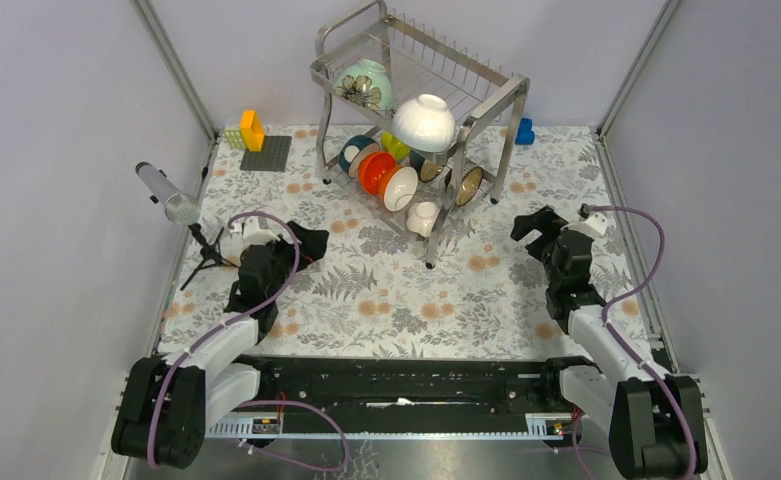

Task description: Unload the bowls from the dish rack

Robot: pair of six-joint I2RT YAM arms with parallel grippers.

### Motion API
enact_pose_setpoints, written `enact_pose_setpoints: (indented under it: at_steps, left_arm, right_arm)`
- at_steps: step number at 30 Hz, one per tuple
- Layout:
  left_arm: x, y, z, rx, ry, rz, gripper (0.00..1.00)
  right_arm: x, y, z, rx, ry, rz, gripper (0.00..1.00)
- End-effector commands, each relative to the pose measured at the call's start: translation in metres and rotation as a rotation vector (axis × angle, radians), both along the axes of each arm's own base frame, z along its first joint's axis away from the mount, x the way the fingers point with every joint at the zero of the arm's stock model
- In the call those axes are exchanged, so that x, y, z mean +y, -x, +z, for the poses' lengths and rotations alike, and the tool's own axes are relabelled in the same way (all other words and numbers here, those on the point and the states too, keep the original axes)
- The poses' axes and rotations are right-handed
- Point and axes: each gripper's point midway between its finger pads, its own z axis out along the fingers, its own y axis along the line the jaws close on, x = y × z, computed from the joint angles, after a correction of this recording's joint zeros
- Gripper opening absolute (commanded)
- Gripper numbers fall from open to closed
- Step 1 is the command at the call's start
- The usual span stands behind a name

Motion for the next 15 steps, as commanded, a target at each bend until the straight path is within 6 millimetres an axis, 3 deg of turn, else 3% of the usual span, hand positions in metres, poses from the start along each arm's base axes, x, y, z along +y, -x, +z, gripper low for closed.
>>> enact_pose_setpoints:
  at_steps: [1,3,7,15]
  left_arm:
    - [-0.019,0.005,0.029,-0.177,-0.008,-0.133,0.99]
    - [-0.022,0.008,0.030,-0.198,0.000,-0.150,0.99]
    - [-0.028,0.008,0.034,-0.211,0.010,-0.184,0.99]
    - [-0.033,0.008,0.039,-0.218,0.038,-0.206,0.99]
  right_arm:
    - [0.002,0.002,0.034,-0.109,0.039,0.036,1.00]
    - [-0.003,0.009,0.044,-0.137,0.063,0.022,1.00]
    - [0.005,0.021,0.086,-0.220,0.116,0.099,1.00]
    - [0.053,0.036,0.189,-0.305,0.161,0.407,1.00]
